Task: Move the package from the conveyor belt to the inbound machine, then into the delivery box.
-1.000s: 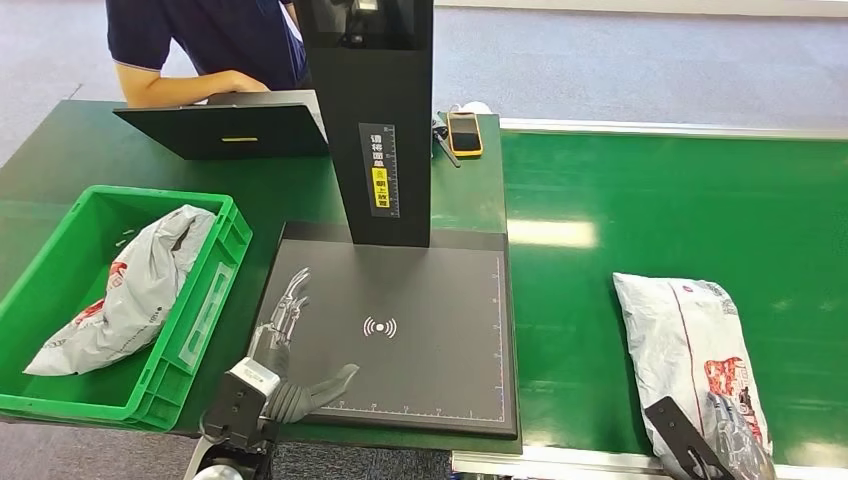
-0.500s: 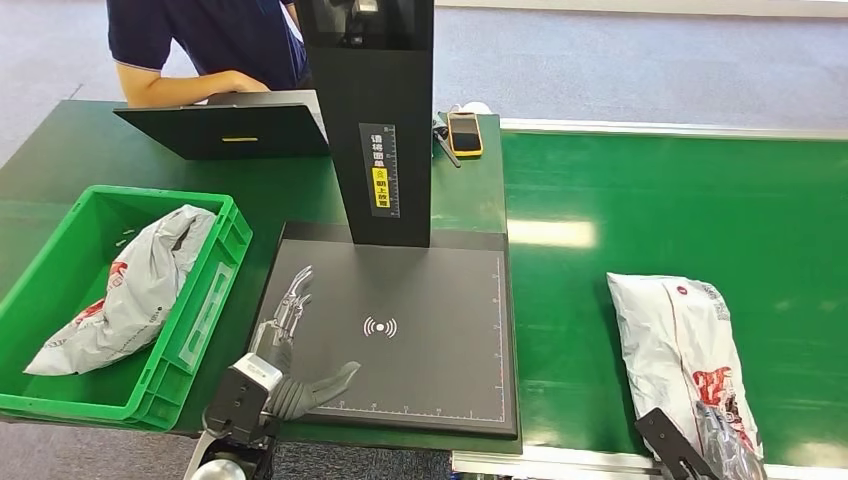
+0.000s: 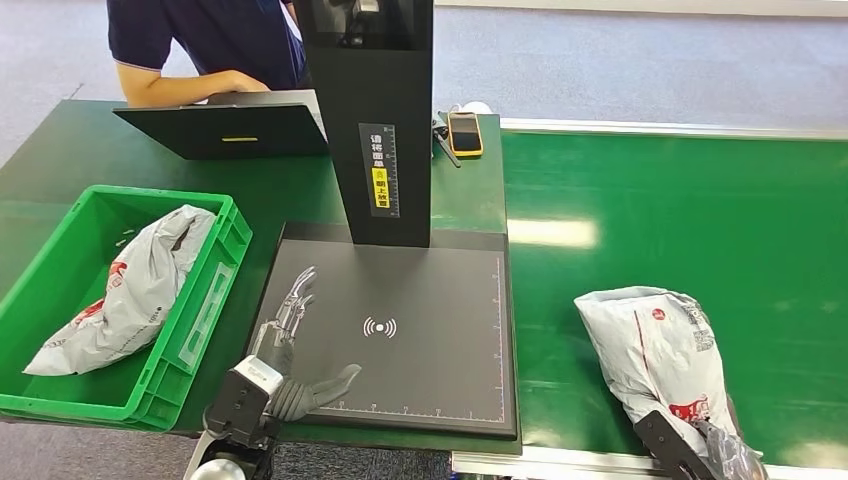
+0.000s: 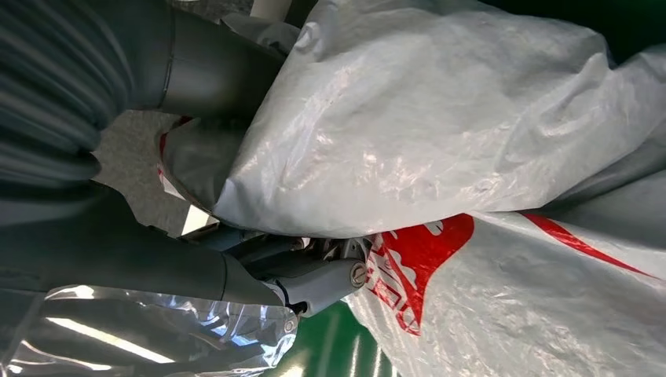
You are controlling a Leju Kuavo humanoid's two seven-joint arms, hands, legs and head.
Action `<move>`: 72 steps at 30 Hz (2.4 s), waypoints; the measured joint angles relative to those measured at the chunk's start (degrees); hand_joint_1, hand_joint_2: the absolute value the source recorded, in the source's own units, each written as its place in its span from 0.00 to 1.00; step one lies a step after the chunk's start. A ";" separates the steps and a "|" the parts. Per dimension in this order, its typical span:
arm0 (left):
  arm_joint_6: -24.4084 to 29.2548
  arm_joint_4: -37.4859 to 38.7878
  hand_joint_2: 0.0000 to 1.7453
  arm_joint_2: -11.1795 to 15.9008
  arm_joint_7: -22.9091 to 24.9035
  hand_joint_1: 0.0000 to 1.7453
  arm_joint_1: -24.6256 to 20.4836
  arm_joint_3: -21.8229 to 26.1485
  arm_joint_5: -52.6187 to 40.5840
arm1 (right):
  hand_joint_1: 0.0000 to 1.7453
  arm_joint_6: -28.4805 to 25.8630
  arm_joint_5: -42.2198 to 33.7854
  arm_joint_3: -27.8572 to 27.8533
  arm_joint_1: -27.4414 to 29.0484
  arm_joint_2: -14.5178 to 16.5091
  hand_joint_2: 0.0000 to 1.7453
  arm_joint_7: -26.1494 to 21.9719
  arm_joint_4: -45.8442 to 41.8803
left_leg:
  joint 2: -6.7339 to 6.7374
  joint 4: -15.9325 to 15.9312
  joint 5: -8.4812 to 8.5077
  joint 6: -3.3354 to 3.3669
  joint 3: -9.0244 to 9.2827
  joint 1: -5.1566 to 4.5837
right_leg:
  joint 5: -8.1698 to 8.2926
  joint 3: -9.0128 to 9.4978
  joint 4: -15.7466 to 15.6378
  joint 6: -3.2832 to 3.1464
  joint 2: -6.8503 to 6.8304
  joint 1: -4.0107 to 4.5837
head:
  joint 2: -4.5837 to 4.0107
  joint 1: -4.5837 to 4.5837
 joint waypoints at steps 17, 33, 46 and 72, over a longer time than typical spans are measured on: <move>2.38 -0.08 1.00 0.19 -0.20 0.00 2.11 -0.35 0.00 | 1.00 -16.11 -15.39 -4.94 -1.96 4.19 1.00 -10.03 -3.58 | -0.01 0.00 -0.01 0.02 -0.03 -0.01 | 0.00 0.00 0.00 0.01 -0.01 -0.03 | 0.00 0.01; 4.08 -0.07 1.00 0.17 -0.91 0.00 2.06 -1.33 -0.25 | 1.00 -18.52 -41.28 -7.92 -2.48 10.34 1.00 -24.96 -14.32 | 0.00 -0.01 -0.01 0.01 -0.08 -0.01 | 0.00 0.02 0.02 0.01 0.01 -0.02 | 0.00 0.01; 3.27 -0.48 1.00 -0.07 -1.27 0.00 1.21 -1.27 -2.40 | 1.00 -12.75 -42.28 26.39 -6.20 6.33 1.00 -20.99 -13.64 | -0.03 -0.03 0.09 -0.03 -0.01 0.02 | 0.02 0.03 0.06 -0.01 -0.03 0.02 | 0.00 0.00; 6.52 1.44 1.00 1.19 -0.69 0.00 -1.71 -4.24 0.20 | 0.00 -16.63 -43.59 49.74 -19.65 -0.41 1.00 -14.84 14.83 | -0.04 -0.01 0.09 -0.03 -0.02 0.02 | 0.03 0.03 0.05 0.00 -0.04 0.00 | 0.00 0.01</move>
